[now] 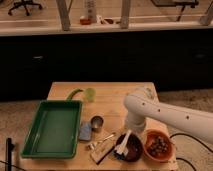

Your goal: Place brush in purple bowl

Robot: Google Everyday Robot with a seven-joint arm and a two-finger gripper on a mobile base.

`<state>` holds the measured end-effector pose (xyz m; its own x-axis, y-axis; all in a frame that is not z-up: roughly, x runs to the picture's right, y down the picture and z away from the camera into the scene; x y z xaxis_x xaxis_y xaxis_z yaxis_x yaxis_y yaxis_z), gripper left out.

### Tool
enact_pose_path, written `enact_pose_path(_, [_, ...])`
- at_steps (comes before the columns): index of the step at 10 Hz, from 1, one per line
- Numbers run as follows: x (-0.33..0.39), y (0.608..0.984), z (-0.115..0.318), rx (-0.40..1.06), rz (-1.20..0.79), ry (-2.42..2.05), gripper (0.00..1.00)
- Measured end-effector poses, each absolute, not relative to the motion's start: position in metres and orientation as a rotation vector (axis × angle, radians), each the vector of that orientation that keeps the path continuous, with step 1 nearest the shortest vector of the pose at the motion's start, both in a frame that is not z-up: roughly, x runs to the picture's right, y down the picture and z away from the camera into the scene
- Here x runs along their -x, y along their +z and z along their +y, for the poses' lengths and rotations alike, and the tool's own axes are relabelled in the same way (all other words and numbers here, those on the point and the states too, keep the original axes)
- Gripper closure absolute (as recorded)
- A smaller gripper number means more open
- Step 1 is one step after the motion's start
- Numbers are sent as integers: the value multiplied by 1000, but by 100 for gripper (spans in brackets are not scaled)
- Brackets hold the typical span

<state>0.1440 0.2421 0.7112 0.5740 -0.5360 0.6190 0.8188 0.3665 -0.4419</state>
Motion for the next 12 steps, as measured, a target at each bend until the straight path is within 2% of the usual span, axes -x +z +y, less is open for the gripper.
enact_pose_path(12, [-145, 708, 244, 817, -430, -901, 20])
